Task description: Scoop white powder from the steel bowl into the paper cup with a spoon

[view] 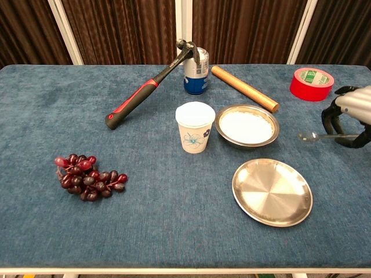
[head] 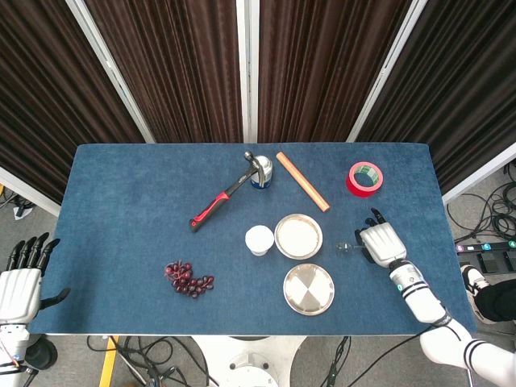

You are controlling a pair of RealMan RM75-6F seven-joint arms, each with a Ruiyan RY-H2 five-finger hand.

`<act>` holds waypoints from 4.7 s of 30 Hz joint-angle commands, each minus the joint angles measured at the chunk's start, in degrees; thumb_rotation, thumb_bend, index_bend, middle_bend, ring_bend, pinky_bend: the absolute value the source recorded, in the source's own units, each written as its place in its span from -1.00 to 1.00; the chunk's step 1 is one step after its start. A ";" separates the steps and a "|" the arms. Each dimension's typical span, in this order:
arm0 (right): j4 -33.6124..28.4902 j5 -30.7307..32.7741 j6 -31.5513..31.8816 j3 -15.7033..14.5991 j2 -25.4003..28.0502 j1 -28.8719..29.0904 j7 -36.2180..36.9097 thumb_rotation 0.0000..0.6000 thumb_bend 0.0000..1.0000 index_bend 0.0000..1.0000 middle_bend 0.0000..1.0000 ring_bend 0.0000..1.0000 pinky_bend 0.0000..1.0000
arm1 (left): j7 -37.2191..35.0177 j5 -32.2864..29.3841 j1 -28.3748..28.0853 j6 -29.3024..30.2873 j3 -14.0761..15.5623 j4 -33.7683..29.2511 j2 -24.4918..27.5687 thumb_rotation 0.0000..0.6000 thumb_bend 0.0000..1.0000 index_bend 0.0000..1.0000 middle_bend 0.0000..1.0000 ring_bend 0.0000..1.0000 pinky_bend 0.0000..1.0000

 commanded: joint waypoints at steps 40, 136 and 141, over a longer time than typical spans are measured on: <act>-9.73 33.12 -13.53 -3.51 -2.07 30.35 -46.87 1.00 -0.35 0.26 0.15 -0.51 -1.00 | -1.47 0.47 0.63 1.02 -0.03 1.01 -0.37 1.00 -0.86 -0.64 -0.70 -0.91 -0.90; -22.71 21.94 -2.52 -6.54 -0.50 43.49 -76.17 1.00 -0.35 0.27 0.15 -0.48 -1.00 | -4.82 0.73 1.26 1.31 0.02 4.75 -1.77 1.00 -0.86 -0.64 -0.70 -0.91 -0.90; -23.30 21.79 -1.53 -8.38 -0.25 42.45 -76.55 1.00 -0.35 0.27 0.15 -0.48 -1.00 | -4.58 1.07 1.04 1.30 -0.02 4.65 -1.69 1.00 -0.86 -0.64 -0.69 -0.91 -0.90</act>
